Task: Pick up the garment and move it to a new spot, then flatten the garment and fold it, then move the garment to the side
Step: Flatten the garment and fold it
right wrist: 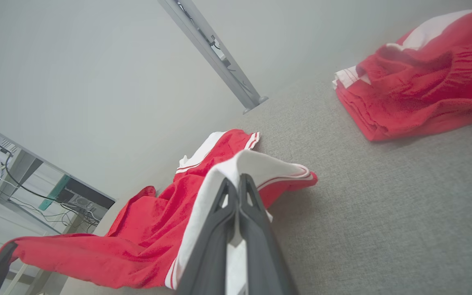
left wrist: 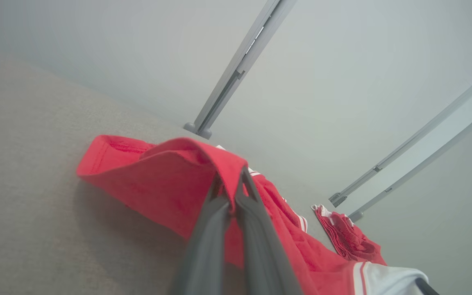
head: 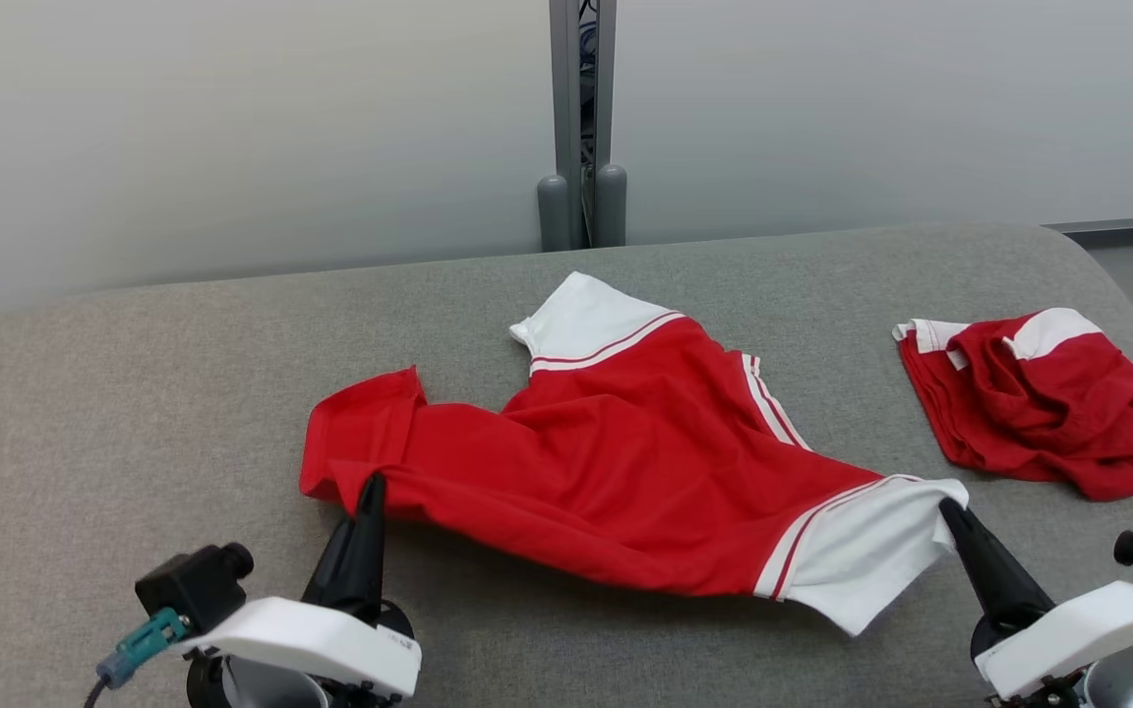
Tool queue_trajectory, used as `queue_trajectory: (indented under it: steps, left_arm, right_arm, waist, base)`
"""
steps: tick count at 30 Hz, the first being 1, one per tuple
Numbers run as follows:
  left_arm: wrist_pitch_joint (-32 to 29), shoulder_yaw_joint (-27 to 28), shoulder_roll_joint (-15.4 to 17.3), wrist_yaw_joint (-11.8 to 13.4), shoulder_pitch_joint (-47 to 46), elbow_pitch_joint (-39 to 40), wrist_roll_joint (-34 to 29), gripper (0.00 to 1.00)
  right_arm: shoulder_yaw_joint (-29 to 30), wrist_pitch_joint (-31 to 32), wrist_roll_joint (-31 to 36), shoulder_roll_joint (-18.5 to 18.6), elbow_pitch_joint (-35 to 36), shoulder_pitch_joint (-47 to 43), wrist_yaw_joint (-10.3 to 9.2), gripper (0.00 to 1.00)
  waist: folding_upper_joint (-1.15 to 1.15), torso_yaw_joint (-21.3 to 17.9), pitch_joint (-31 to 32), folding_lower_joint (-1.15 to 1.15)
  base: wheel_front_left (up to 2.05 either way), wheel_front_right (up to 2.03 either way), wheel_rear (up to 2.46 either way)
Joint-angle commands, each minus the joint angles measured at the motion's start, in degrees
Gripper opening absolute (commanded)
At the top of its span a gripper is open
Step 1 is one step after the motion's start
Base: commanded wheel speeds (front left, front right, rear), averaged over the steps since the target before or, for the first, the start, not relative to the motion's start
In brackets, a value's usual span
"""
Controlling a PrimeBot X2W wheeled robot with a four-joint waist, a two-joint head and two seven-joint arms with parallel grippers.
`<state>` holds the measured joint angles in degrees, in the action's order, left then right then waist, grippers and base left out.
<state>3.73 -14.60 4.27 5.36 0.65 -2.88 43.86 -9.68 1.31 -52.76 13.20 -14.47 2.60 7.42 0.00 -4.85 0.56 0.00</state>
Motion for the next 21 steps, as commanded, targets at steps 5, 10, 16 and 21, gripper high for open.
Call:
queue_trajectory:
  steps: [5, 10, 16, 21]
  left_arm:
    - [-2.0, 1.8, 1.4, -0.1, -4.0, 4.1, 1.7, 0.00]
    - [-4.4, 3.2, 3.0, 0.2, -8.1, 6.6, 2.7, 0.00]
    - [-8.0, 5.5, 4.1, 0.6, -15.1, 8.0, 5.5, 0.00]
    - [-11.2, 7.1, 5.0, 1.2, -22.5, 7.4, 7.7, 0.00]
  right_arm:
    - [2.7, 5.1, -4.6, 1.9, 11.8, -2.1, 0.13, 0.00]
    - [6.2, 9.5, -7.5, 0.7, 20.2, -0.9, 0.14, 0.00]
    - [10.8, 14.0, -6.7, -1.8, 23.4, 5.6, 0.14, 0.00]
    - [13.8, 17.3, -2.2, -3.5, 22.4, 13.6, 0.14, 0.00]
  waist:
    - [0.00, -0.8, 1.1, 0.00]
    - [0.00, -1.1, 1.3, 0.00]
    - [0.00, -1.1, 1.3, 0.00]
    - [0.00, -0.7, 1.3, 0.00]
  base:
    - [0.00, 0.00, 0.00]
    - [0.00, 0.00, 0.00]
    - [0.00, 0.00, 0.00]
    - [0.00, 0.00, 0.00]
